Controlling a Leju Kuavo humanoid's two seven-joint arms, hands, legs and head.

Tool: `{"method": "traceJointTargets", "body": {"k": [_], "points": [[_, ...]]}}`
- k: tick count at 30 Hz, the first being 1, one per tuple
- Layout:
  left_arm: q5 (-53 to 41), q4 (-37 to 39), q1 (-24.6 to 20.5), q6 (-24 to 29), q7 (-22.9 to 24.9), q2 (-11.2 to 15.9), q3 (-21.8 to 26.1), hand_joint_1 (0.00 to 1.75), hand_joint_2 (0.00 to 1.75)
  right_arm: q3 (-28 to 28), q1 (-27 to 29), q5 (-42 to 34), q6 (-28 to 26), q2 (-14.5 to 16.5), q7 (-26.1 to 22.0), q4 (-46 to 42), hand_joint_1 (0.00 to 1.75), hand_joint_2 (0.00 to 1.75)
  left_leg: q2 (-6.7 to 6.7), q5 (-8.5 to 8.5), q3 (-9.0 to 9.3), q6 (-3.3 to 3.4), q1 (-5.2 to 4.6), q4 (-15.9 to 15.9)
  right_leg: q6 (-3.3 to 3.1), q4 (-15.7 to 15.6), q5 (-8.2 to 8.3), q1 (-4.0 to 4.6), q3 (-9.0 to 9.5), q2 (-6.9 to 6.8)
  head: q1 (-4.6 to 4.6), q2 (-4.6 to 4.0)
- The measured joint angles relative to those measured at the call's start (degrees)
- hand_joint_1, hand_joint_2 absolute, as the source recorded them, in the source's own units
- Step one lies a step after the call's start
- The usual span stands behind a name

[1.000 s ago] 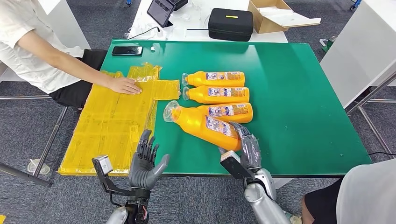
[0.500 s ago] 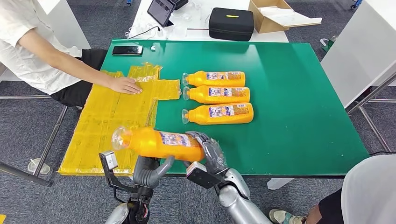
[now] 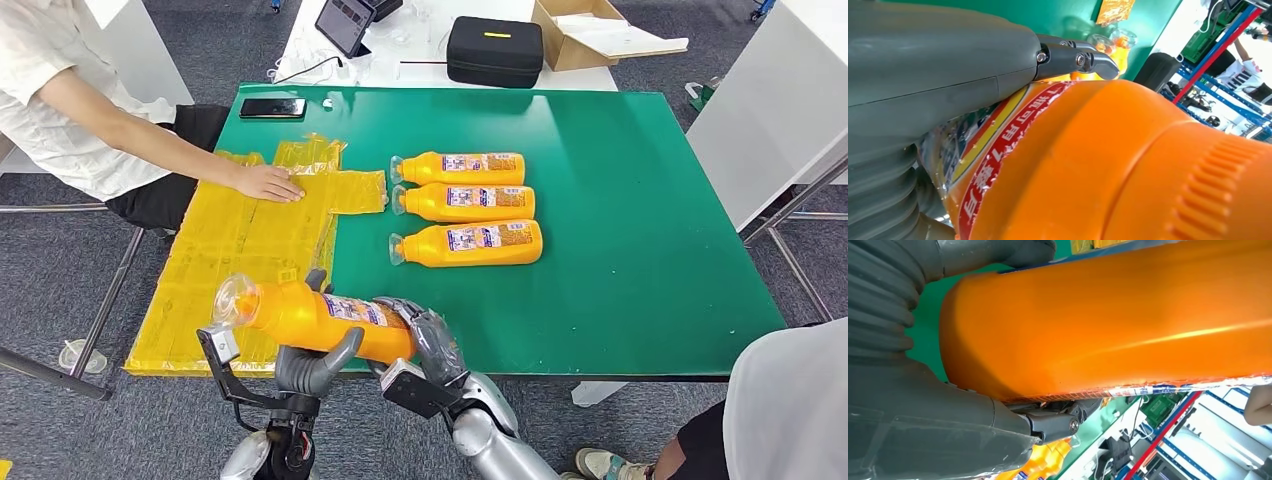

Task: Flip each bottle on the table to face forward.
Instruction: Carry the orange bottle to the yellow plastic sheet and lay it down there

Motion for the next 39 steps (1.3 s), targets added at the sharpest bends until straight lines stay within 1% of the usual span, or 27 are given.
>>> {"method": "traceJointTargets", "body": {"k": [1, 4, 5, 6, 9, 10, 14, 18, 21, 27, 30, 32, 33, 35, 37, 39], "points": [[0.00, -0.07, 0.01, 0.00, -0.02, -0.03, 0.12, 0.30, 1.75, 0.09, 0.01, -0.02, 0.01, 0.03, 0.03, 0.00, 1.61, 1.75, 0.00, 0.00, 0.00, 0.00, 0.00, 0.00, 0.00, 0.00, 0.00, 0.00, 0.00, 0.00, 0.01, 0.00], [-0.08, -0.21, 0.08, 0.09, -0.40, -0.11, 0.30, 1.61, 1.75, 0.25, 0.01, -0.33, 0.45, 0.05, 0.07, 0.00, 1.55, 1.75, 0.00, 0.00, 0.00, 0.00, 0.00, 0.00, 0.00, 0.00, 0.00, 0.00, 0.00, 0.00, 0.01, 0.00], [-0.15, -0.30, 0.14, 0.13, -0.63, -0.15, 0.36, 1.75, 1.75, 0.28, 0.01, -0.64, 0.96, 0.06, 0.07, 0.00, 1.51, 1.75, 0.00, 0.00, -0.01, 0.00, -0.01, 0.00, 0.00, 0.00, 0.00, -0.01, 0.00, 0.00, 0.01, 0.00], [-0.22, -0.39, 0.20, 0.10, -0.92, -0.22, 0.44, 1.75, 1.75, 0.35, 0.01, -1.13, 1.83, 0.08, 0.07, 0.00, 1.40, 1.75, 0.00, 0.00, -0.01, 0.00, -0.01, 0.00, 0.00, 0.00, 0.00, -0.01, 0.00, 0.00, 0.01, 0.00], [-0.14, -0.86, 0.49, -0.60, -1.75, -0.47, 0.97, 1.75, 1.75, 0.81, 0.02, -3.41, 6.00, 0.12, 0.14, 0.02, 0.31, 1.75, 0.00, 0.00, -0.01, 0.00, 0.00, 0.00, 0.00, 0.00, 0.00, 0.00, -0.01, 0.00, -0.01, 0.00], [0.00, -1.04, 0.61, -0.94, -1.91, -0.51, 1.20, 1.75, 1.75, 0.98, 0.06, -4.19, 7.45, 0.10, 0.17, 0.06, 0.02, 1.75, 0.01, 0.00, 0.00, 0.00, 0.00, 0.00, 0.00, 0.00, 0.00, 0.00, -0.01, 0.00, 0.00, 0.00], [1.14, -1.98, 0.84, -2.20, -1.71, -0.59, 2.57, 1.75, 1.75, 1.33, 0.83, -7.37, 12.77, 0.09, 0.31, 0.40, 0.00, 0.00, 0.00, 0.00, -0.01, 0.00, 0.01, 0.00, 0.00, 0.00, 0.00, 0.01, -0.01, 0.00, 0.01, 0.01], [3.87, -2.91, 1.15, -3.81, -0.22, -0.75, 3.74, 1.75, 1.75, 1.51, 1.40, -8.97, 14.24, 0.31, 0.32, 0.78, 0.00, 0.00, 0.02, 0.00, -0.01, 0.00, 0.01, 0.00, 0.00, 0.00, 0.00, 0.00, -0.02, 0.00, 0.00, 0.00], [5.78, -3.71, 1.47, -4.85, 0.63, -0.85, 4.63, 1.75, 1.75, 1.41, 1.91, -10.30, 13.76, 0.74, -0.04, 0.87, 0.00, 0.00, 0.02, 0.00, -0.01, 0.00, 0.00, 0.00, 0.00, 0.00, 0.00, 0.00, -0.02, 0.00, 0.00, 0.00], [6.60, -4.44, 2.01, -5.09, 1.18, -0.86, 5.57, 1.75, 1.75, 1.24, 2.85, -10.91, 13.06, 1.16, -0.49, 0.87, 0.00, 0.00, 0.02, -0.01, -0.01, 0.00, 0.00, 0.00, 0.00, 0.00, 0.00, 0.00, -0.02, 0.00, 0.02, 0.00], [6.38, -4.67, 2.16, -4.44, 0.96, -0.86, 5.99, 1.75, 1.75, 0.99, 3.39, -11.01, 11.26, 1.19, -1.10, 0.86, 0.00, 0.00, 0.01, -0.01, -0.01, 0.00, 0.00, 0.00, 0.00, 0.00, 0.00, 0.00, -0.02, 0.00, 0.01, 0.00], [5.19, -5.05, 2.27, -2.56, 0.15, -0.86, 6.46, 1.75, 1.75, 0.32, 4.39, -11.19, 7.51, 1.24, -2.43, 0.52, 0.00, 0.00, 0.01, -0.01, -0.02, 0.00, 0.00, 0.00, 0.00, 0.00, -0.01, 0.00, -0.02, 0.00, 0.00, 0.00], [3.86, -5.41, 2.40, -1.02, -0.56, -0.86, 6.85, 1.75, 1.75, -0.31, 5.29, -11.47, 4.29, 1.32, -3.56, -0.21, 0.00, 0.00, 0.00, -0.01, -0.03, 0.00, 0.00, 0.00, 0.00, 0.00, -0.01, 0.00, -0.02, 0.00, 0.01, 0.00], [-0.43, -6.48, 2.71, 3.12, -2.32, -0.80, 8.01, 1.75, 1.75, -2.21, 7.46, -12.15, -4.30, 1.54, -6.10, -3.23, 0.00, 0.00, 0.00, -0.01, -0.05, 0.00, 0.00, 0.00, 0.00, 0.00, -0.01, 0.00, -0.05, 0.00, 0.00, 0.00], [-6.24, -7.59, 2.81, 7.63, -3.86, -0.65, 9.36, 1.75, 1.75, -4.35, 9.65, -11.06, -12.91, 1.32, -7.43, -8.44, 0.00, 0.00, 0.01, -0.01, -0.06, -0.01, 0.00, 0.00, 0.00, 0.00, -0.01, 0.00, -0.08, 0.00, 0.00, 0.00], [-12.88, -8.14, 2.50, 12.22, -4.85, -0.52, 10.47, 1.75, 1.75, -6.81, 11.96, -6.82, -18.40, 0.77, -7.72, -15.88, 0.00, 0.00, -0.01, -0.01, -0.08, 0.00, -0.01, 0.00, 0.00, 0.00, -0.01, -0.01, -0.09, -0.01, 0.02, 0.00]]}}
